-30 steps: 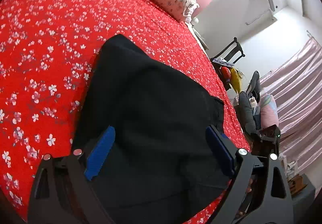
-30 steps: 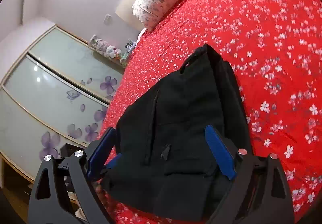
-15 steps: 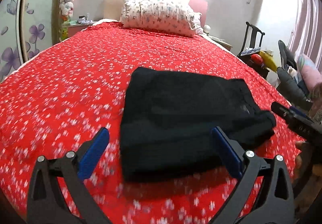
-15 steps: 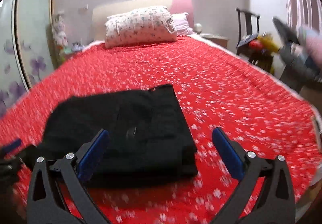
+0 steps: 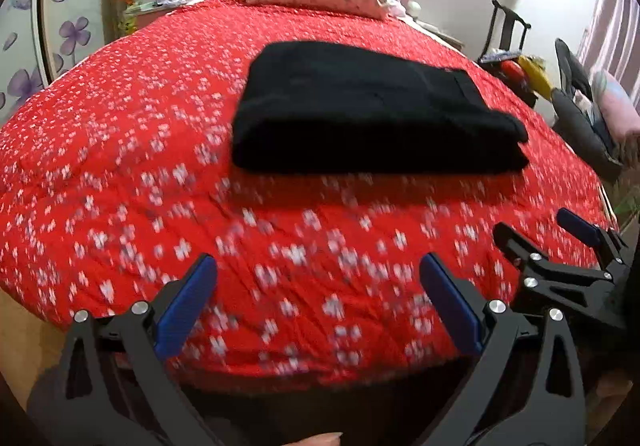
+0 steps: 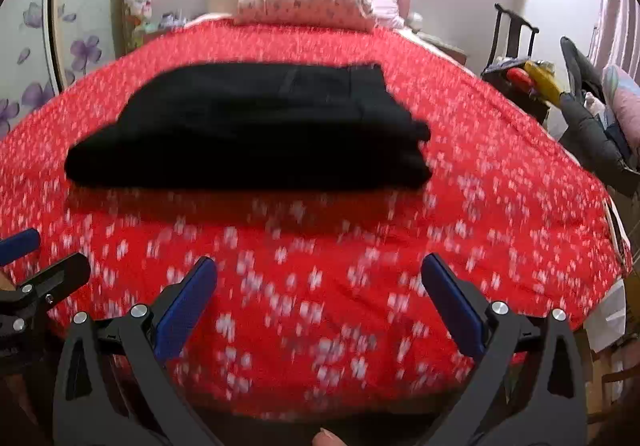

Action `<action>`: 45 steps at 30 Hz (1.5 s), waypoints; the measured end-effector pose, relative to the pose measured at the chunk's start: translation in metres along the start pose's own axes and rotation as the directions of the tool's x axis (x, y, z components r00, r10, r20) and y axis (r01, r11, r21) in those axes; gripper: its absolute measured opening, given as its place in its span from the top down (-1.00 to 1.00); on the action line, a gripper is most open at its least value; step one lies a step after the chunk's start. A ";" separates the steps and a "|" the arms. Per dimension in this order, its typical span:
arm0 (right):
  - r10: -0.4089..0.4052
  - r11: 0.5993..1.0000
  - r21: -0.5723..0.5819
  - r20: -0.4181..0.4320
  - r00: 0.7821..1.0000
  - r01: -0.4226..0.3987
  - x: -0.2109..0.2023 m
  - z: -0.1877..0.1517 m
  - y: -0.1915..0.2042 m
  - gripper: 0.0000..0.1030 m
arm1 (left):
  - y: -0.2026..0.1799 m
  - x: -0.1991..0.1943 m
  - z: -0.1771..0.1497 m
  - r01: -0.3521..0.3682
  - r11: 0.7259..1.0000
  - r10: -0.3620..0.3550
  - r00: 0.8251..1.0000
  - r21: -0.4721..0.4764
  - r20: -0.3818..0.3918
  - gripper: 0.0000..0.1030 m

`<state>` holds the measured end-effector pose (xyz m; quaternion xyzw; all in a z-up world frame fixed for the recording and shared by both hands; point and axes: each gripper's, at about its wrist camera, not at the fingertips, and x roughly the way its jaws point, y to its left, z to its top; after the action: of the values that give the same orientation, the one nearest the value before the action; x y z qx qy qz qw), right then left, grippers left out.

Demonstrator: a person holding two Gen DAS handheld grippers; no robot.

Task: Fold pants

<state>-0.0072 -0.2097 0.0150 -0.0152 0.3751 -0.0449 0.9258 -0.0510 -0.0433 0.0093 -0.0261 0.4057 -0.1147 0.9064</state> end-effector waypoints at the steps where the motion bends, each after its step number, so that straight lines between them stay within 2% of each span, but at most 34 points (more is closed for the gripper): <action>1: 0.007 1.000 0.003 -0.006 1.000 -0.007 0.000 -0.003 0.001 -0.97 | -0.002 -0.001 -0.003 -0.009 1.000 0.009 1.000 0.004 0.003 -0.96; 7: 0.018 0.999 0.034 -0.034 0.999 -0.017 0.000 -0.011 0.000 -0.97 | -0.016 0.002 -0.008 -0.069 0.995 0.069 0.998 0.074 0.004 -0.96; 17: -0.020 1.000 -0.018 0.001 1.000 0.020 -0.004 -0.012 0.008 -0.97 | -0.014 0.007 -0.003 -0.085 0.994 0.086 0.996 0.065 -0.005 -0.96; 24: -0.060 0.998 -0.013 0.021 0.998 0.060 -0.007 -0.011 0.007 -0.97 | -0.010 0.008 -0.001 -0.103 0.992 0.103 0.995 0.076 -0.001 -0.96; 31: -0.068 0.998 0.004 0.015 0.998 0.068 -0.006 -0.011 -0.001 -0.97 | -0.010 0.010 -0.001 -0.133 0.988 0.133 0.991 0.081 0.005 -0.96; 36: -0.078 0.997 0.001 0.017 0.997 0.078 -0.005 -0.010 -0.003 -0.97 | -0.001 0.008 0.003 -0.187 0.981 0.186 0.982 0.058 0.026 -0.96; 40: -0.078 0.997 0.000 0.013 0.997 0.078 -0.004 -0.010 -0.003 -0.97 | 0.005 0.009 0.005 -0.184 0.982 0.184 0.983 0.037 0.010 -0.96; 45: -0.079 0.997 -0.004 0.013 0.997 0.079 -0.004 -0.011 -0.003 -0.97 | 0.003 0.009 0.004 -0.187 0.981 0.186 0.982 0.054 0.013 -0.96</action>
<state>-0.0176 -0.2122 0.0098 -0.0325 0.3684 -0.0802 0.9256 -0.0418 -0.0426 0.0054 0.0368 0.3995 -0.0403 0.9151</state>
